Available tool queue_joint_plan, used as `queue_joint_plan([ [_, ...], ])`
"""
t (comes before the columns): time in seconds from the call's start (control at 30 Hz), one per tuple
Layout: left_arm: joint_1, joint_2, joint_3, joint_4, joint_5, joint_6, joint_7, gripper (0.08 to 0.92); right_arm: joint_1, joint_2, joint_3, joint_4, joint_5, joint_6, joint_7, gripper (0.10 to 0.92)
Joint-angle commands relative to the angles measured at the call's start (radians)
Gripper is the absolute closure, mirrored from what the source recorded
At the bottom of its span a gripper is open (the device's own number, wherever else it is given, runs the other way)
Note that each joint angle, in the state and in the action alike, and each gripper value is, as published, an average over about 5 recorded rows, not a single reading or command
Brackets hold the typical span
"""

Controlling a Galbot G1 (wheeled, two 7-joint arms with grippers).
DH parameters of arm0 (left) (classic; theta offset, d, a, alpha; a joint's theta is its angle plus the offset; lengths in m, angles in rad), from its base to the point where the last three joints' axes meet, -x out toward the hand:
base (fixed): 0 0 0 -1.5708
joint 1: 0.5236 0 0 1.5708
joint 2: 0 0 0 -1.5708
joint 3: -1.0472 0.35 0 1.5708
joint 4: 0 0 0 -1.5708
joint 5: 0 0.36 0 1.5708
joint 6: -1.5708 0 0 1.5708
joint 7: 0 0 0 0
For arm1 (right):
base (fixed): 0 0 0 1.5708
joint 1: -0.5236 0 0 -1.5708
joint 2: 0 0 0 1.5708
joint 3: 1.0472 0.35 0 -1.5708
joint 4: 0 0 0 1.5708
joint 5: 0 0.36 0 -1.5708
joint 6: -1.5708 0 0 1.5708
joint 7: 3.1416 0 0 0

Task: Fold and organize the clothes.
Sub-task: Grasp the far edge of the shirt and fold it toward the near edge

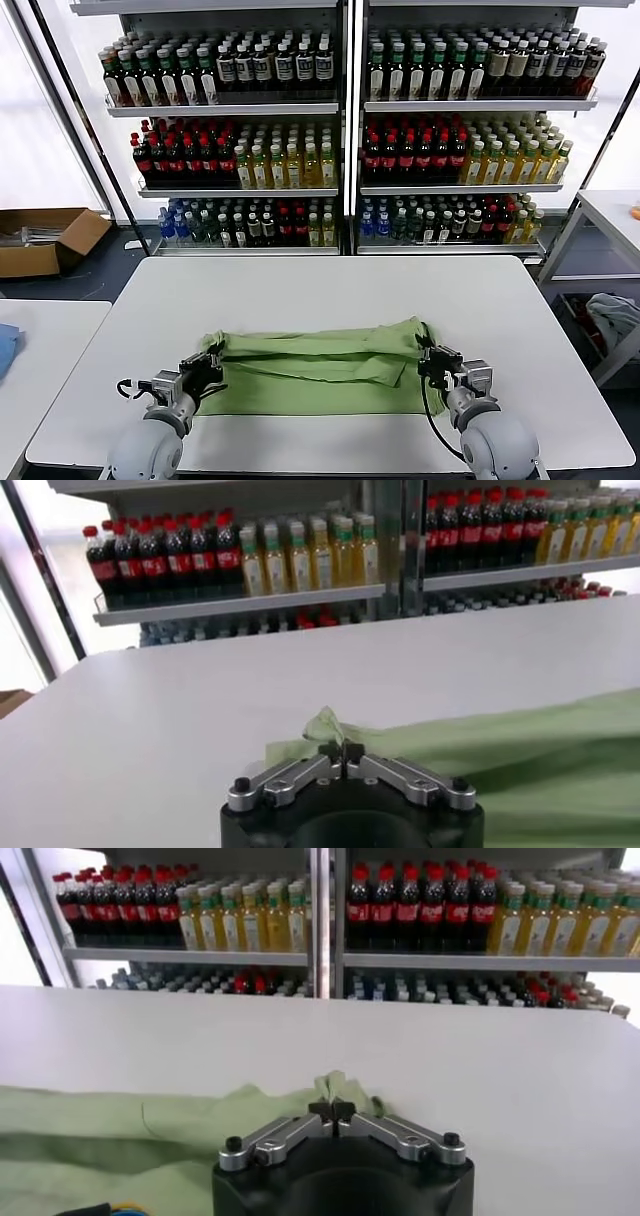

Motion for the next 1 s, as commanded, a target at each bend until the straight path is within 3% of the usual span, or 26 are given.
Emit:
queue_joint_plan([
  [0.03, 0.033, -0.007, -0.006, -0.013, 0.018, -0.002, 0.004, 0.916, -0.033, 0.001, -0.002, 0.013, -0.019, -0.003, 0.007, 0.918],
  [0.4, 0.041, -0.018, -0.006, -0.013, 0.064, -0.009, 0.007, 0.916, -0.047, 0.011, -0.006, -0.006, -0.058, -0.002, 0.011, 0.918],
  [0.53, 0.041, -0.024, -0.001, -0.034, 0.084, -0.009, 0.008, 0.865, -0.055, 0.015, -0.004, -0.004, -0.086, 0.000, 0.010, 0.910],
  [0.77, 0.053, -0.022, -0.015, -0.100, 0.086, -0.001, -0.002, 0.662, -0.077, 0.014, 0.006, 0.047, -0.122, 0.004, 0.011, 0.732],
  [1.0, 0.090, -0.042, -0.041, -0.157, 0.107, 0.003, -0.018, 0.463, -0.108, -0.001, 0.053, 0.170, -0.067, 0.015, 0.027, 0.532],
])
